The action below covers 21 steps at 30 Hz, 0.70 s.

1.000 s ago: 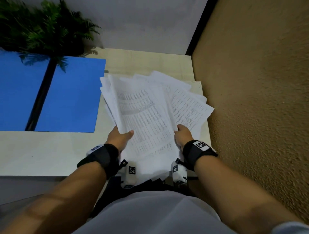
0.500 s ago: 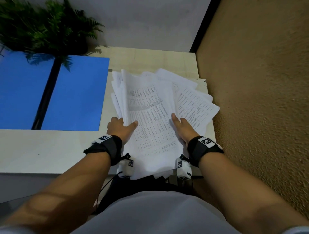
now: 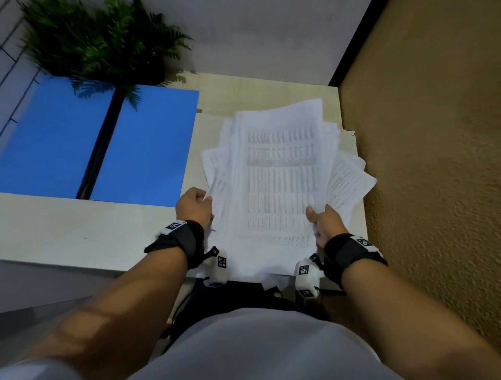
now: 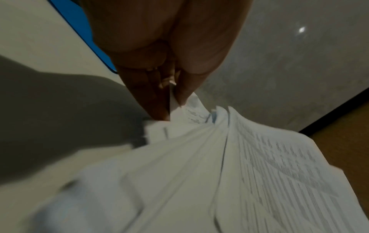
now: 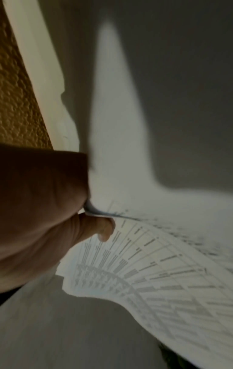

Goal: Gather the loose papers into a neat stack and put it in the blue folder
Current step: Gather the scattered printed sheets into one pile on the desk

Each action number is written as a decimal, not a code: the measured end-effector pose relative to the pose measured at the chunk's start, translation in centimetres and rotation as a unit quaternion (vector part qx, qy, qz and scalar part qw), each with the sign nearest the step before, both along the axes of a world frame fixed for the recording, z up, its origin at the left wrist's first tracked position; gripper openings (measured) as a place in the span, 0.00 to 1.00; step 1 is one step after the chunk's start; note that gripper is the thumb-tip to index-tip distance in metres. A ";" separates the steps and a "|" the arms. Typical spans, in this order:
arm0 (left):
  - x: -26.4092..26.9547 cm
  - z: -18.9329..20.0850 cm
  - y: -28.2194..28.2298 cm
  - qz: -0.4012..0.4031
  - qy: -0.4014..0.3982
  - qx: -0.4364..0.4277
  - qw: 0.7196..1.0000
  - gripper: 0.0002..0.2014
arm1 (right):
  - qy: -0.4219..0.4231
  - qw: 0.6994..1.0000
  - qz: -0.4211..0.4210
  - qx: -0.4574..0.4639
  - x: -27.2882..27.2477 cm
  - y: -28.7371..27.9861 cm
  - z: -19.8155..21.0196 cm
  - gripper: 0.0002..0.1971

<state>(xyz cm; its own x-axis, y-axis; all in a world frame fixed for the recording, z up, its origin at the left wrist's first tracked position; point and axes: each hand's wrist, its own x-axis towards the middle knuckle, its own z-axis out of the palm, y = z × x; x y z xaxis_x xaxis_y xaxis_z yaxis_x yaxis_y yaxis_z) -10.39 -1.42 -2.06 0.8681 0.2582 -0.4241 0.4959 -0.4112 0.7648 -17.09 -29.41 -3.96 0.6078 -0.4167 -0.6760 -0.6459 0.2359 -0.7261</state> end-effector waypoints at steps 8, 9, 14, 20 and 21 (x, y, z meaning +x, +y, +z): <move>-1.9 0.7 1.1 -0.122 0.191 -0.067 0.972 0.13 | 0.012 0.996 -0.048 0.068 0.1 -0.9 -0.2 0.18; -2.1 0.7 1.2 -0.157 0.220 -0.064 0.961 0.13 | 0.010 0.997 -0.044 0.068 0.1 -0.8 0.0 0.18; -1.4 2.3 1.0 -0.321 0.293 0.060 0.899 0.11 | 0.019 0.999 -0.008 0.040 0.4 -1.3 -0.3 0.15; 1.1 2.3 0.0 -0.147 0.231 -0.069 0.959 0.21 | 0.013 0.999 0.015 0.025 0.8 -1.8 -0.3 0.17; 1.5 2.3 -0.3 -0.086 0.217 -0.100 0.967 0.19 | 0.018 0.999 0.020 0.022 0.8 -1.9 -0.4 0.17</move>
